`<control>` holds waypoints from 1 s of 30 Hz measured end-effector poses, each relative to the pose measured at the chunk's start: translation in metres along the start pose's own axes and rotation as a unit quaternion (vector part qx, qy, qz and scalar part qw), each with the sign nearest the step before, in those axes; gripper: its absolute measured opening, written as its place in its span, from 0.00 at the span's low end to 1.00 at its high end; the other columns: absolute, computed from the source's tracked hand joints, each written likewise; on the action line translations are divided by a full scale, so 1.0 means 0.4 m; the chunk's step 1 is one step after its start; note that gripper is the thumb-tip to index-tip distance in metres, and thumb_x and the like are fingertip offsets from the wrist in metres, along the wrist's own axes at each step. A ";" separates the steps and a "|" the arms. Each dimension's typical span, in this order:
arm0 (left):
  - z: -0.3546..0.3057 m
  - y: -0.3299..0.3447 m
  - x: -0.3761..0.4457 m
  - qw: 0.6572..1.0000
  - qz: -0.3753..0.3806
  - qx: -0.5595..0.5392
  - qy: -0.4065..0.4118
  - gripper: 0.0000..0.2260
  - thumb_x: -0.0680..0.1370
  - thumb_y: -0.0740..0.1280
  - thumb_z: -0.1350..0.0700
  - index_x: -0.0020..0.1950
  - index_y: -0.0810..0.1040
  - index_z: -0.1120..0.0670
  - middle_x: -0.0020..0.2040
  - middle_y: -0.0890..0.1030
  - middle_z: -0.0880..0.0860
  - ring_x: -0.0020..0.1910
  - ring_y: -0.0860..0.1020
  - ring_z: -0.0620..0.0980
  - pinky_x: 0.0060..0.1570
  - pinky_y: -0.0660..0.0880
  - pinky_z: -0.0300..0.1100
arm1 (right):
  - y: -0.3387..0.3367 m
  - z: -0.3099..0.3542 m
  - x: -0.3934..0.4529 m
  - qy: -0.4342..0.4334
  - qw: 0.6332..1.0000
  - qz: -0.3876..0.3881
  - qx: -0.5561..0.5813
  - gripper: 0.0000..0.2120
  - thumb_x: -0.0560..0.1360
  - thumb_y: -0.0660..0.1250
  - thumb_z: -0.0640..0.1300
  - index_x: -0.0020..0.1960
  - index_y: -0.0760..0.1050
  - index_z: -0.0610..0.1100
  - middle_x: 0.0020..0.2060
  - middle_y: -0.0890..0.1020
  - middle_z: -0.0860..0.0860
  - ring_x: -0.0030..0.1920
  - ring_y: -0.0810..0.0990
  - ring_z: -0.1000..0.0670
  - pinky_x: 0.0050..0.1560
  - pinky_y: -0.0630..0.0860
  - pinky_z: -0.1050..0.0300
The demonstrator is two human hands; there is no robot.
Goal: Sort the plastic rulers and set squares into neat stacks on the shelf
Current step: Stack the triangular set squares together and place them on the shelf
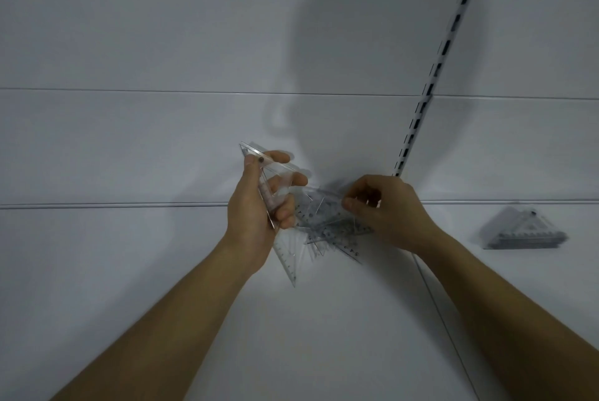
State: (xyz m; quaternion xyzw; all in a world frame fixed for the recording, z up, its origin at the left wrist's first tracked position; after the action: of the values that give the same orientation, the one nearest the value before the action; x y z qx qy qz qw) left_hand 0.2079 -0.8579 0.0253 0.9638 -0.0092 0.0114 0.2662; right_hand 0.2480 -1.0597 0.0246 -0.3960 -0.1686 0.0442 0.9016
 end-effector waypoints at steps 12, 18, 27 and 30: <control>0.021 0.010 -0.001 0.999 0.021 0.032 -0.018 0.22 0.84 0.48 0.41 0.55 0.76 0.52 0.45 0.81 0.60 0.25 0.69 0.51 0.25 0.69 0.39 | -0.055 -0.018 0.003 0.066 0.970 -0.084 0.219 0.04 0.75 0.73 0.40 0.42 0.84 0.45 0.33 0.84 0.53 0.33 0.80 0.54 0.40 0.77 0.55; 0.024 0.021 -0.004 0.999 0.004 0.040 -0.008 0.21 0.77 0.57 0.40 0.58 0.74 0.54 0.45 0.81 0.60 0.28 0.75 0.53 0.30 0.75 0.43 | -0.081 0.034 -0.017 0.007 0.943 -0.146 0.300 0.04 0.77 0.72 0.37 0.44 0.82 0.42 0.34 0.84 0.49 0.33 0.80 0.51 0.36 0.77 0.60; 0.061 0.038 -0.012 0.996 0.005 -0.060 -0.063 0.22 0.81 0.59 0.43 0.71 0.71 0.53 0.58 0.78 0.68 0.52 0.80 0.64 0.49 0.80 0.55 | -0.020 0.173 -0.094 -0.292 0.937 -0.191 0.027 0.02 0.73 0.77 0.40 0.44 0.85 0.42 0.40 0.82 0.50 0.42 0.79 0.52 0.41 0.76 0.59; 0.067 0.040 -0.012 0.994 0.030 -0.071 -0.075 0.19 0.85 0.54 0.44 0.71 0.71 0.52 0.62 0.77 0.70 0.54 0.78 0.63 0.53 0.78 0.55 | 0.027 0.191 -0.098 -0.322 0.937 -0.132 0.015 0.06 0.72 0.78 0.41 0.47 0.86 0.42 0.44 0.82 0.50 0.47 0.78 0.49 0.48 0.73 0.63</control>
State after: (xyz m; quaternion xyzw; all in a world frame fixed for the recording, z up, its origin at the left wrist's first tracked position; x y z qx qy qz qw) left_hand 0.2031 -0.8855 0.0104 0.9397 -0.0588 -0.0537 0.3325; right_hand 0.1859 -1.0074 0.0542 -0.3214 -0.5004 0.0523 0.8022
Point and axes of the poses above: each hand's wrist, its own x-axis towards the middle knuckle, its own y-axis out of the palm, z = x × y, the point moved 6 cm from there along x, towards the middle knuckle
